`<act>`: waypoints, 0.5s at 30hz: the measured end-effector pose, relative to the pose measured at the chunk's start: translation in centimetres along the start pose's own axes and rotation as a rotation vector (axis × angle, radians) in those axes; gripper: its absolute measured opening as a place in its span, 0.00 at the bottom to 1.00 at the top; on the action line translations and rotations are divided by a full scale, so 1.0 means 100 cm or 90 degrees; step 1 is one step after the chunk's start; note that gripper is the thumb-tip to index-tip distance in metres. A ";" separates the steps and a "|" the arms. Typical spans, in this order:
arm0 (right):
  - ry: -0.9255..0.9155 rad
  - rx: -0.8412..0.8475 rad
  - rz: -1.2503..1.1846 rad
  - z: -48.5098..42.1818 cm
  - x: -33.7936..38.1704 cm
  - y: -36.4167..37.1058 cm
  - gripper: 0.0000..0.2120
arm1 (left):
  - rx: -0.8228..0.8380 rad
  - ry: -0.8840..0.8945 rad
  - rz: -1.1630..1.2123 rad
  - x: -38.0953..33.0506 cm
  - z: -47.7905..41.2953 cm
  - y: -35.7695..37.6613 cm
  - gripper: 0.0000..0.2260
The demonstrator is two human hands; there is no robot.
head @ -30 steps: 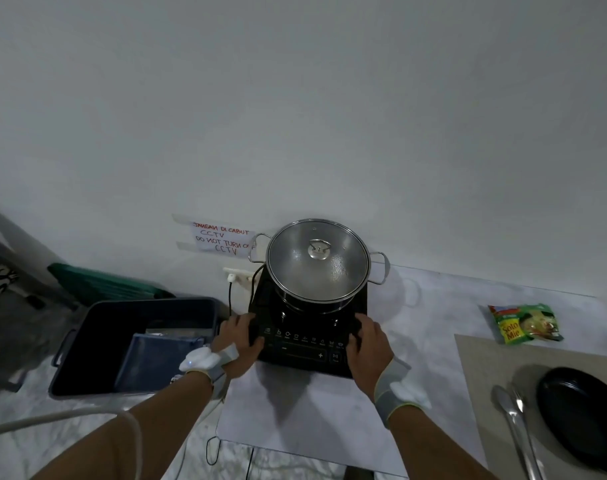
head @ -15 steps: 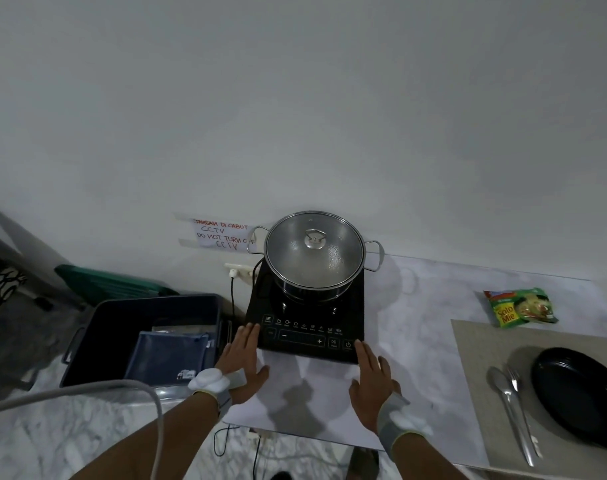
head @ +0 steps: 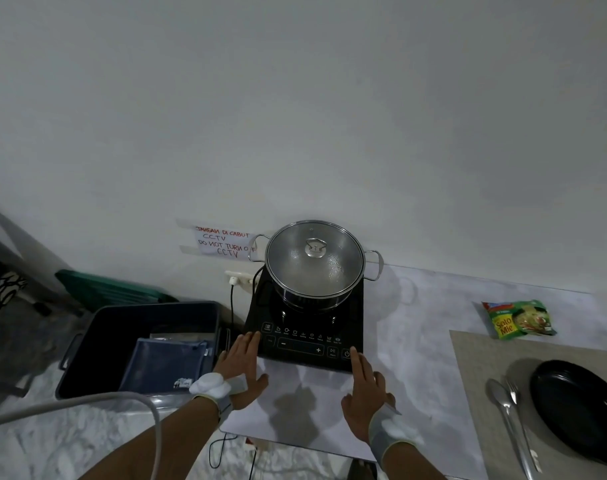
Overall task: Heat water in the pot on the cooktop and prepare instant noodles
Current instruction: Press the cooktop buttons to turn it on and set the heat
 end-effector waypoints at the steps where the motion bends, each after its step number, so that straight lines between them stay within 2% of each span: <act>1: 0.001 0.005 0.008 -0.001 0.001 0.001 0.42 | 0.003 0.000 -0.011 -0.001 0.001 0.000 0.41; 6: 0.014 0.012 0.032 -0.005 0.003 0.005 0.45 | -0.006 -0.009 -0.074 -0.005 0.003 0.004 0.42; 15: 0.022 0.001 0.073 -0.011 0.001 0.007 0.46 | -0.059 -0.017 -0.057 -0.007 0.001 0.003 0.44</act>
Point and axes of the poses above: each hand's wrist, its own z-axis away from the middle knuckle, its own y-axis out of the palm, x = y × z, the point moved 10 cm from there along -z, towards the middle knuckle, and after that the axes turned 7 degrees about x, right-handed, at the moved point
